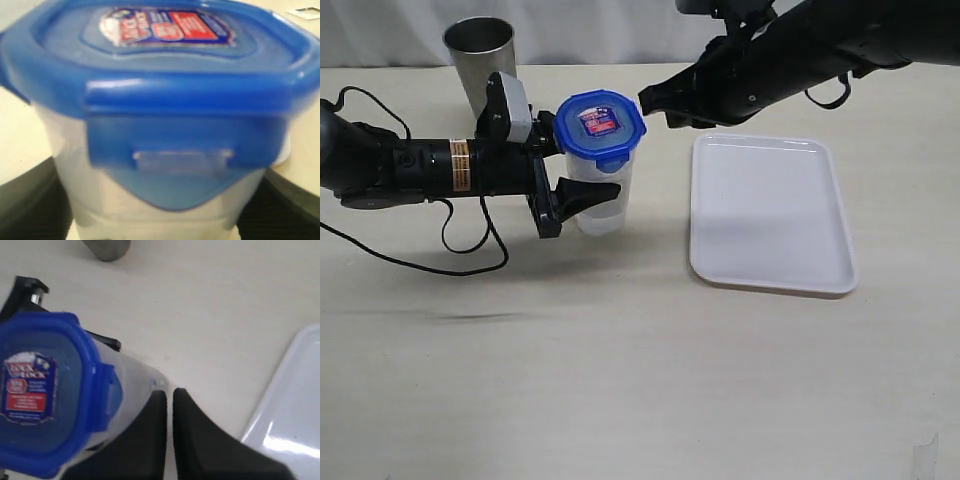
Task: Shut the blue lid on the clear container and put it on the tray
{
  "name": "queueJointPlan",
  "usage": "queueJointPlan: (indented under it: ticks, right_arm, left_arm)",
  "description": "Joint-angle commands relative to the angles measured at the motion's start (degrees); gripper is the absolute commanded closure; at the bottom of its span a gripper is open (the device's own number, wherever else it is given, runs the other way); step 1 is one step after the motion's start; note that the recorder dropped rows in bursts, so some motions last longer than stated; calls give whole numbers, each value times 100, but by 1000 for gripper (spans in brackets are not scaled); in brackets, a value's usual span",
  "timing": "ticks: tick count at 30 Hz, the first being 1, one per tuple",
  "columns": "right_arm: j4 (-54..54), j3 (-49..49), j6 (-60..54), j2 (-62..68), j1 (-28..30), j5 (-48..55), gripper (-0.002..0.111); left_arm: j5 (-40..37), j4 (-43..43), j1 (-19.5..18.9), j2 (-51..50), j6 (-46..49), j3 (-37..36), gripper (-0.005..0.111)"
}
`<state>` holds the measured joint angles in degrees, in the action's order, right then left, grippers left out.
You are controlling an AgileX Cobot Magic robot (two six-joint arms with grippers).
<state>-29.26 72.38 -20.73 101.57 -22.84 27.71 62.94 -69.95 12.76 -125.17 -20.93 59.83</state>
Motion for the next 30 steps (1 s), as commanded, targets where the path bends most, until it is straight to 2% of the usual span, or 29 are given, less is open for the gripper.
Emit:
queueJointPlan:
  ticks: [1, 4, 9, 17, 22, 30]
  right_arm:
    - [-1018, -19, -850, 20, 3, -167, 104]
    - [-1350, -19, -1080, 71, 3, -90, 104]
    - [-1375, -19, -1095, 72, 3, -52, 104]
    - [-1608, -19, -1095, 72, 3, -13, 104]
    - [-1885, -19, -1165, 72, 3, 369, 104]
    - [-1823, -19, -1165, 72, 3, 358, 104]
  left_arm:
    - [387, 11, 24, 60, -169, 37, 107]
    - [534, 31, 24, 60, -273, 37, 107]
    - [652, 355, 24, 60, -1055, 37, 107]
    - [617, 307, 24, 60, -1081, 37, 107]
    - [594, 307, 24, 60, -1081, 37, 107]
    - [-98, 295, 24, 60, -1081, 37, 107]
